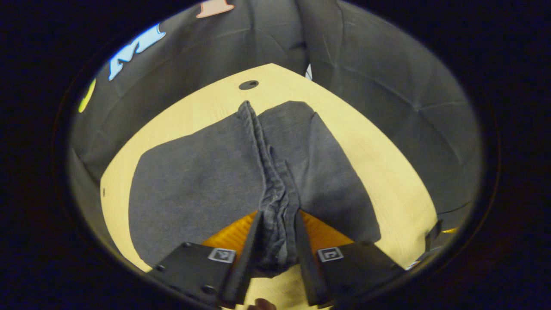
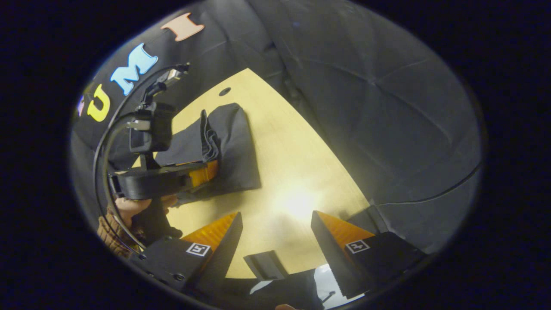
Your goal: Grasp the waist and the cuffs of the jeans and fold them to make the two legs overlap; first hold the waist and fold one-third of the jeans toward the cuffs, then hold the cuffs and fold the remaining one-third in the same direction to finish folding.
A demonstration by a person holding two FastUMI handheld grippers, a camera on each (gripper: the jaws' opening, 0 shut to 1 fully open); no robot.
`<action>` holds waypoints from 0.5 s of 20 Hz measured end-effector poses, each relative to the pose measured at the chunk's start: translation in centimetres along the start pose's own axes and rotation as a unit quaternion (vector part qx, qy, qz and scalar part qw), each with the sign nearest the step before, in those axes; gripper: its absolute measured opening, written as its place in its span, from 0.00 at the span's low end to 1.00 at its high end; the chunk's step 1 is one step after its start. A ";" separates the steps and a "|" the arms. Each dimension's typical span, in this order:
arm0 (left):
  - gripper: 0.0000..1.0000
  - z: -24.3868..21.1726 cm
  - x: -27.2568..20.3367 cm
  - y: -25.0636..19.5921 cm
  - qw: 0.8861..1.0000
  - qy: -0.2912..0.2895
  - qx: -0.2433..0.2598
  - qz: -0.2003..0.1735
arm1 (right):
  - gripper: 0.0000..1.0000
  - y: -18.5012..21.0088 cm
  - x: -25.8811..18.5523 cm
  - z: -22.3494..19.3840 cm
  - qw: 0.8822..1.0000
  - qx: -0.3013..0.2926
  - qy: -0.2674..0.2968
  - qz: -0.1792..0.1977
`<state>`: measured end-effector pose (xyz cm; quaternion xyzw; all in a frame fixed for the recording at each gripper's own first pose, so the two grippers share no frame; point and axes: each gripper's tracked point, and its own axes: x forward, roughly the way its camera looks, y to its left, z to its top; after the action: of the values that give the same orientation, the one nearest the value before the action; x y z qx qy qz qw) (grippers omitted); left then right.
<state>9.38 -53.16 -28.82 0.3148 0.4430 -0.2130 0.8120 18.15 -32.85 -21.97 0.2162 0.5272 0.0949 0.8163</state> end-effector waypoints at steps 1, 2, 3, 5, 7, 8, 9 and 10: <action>0.80 0.9 -0.4 0.8 1.000 -0.020 -0.014 -0.004 | 1.00 0.4 0.3 0.2 1.000 -0.005 -0.001 0.006; 0.88 2.1 -1.3 1.8 0.998 -0.048 -0.030 -0.004 | 1.00 0.8 0.4 0.3 1.000 -0.011 -0.003 0.012; 0.94 3.0 -2.3 2.9 0.996 -0.076 -0.045 -0.001 | 0.97 1.2 0.6 0.6 1.000 -0.015 -0.006 0.016; 0.93 3.8 -5.1 5.0 0.990 -0.119 -0.068 0.008 | 0.97 2.2 0.8 1.0 0.999 -0.020 -0.012 0.024; 0.93 3.9 -7.5 7.1 0.985 -0.148 -0.081 0.018 | 0.98 3.0 0.9 1.1 0.999 -0.025 -0.015 0.031; 0.93 3.5 -8.9 8.0 0.983 -0.163 -0.086 0.025 | 0.97 3.3 0.9 1.1 0.999 -0.030 -0.016 0.033; 0.94 3.7 -10.7 9.2 0.978 -0.184 -0.091 0.034 | 0.97 3.6 0.8 1.2 0.999 -0.035 -0.019 0.035; 0.94 3.9 -13.2 10.4 0.970 -0.218 -0.097 0.045 | 0.98 4.0 0.5 1.6 0.998 -0.041 -0.025 0.037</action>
<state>11.37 -47.63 -12.62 0.1995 0.2592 -0.1959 0.9245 20.10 -29.46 -20.02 0.2045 0.4935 0.1410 0.8335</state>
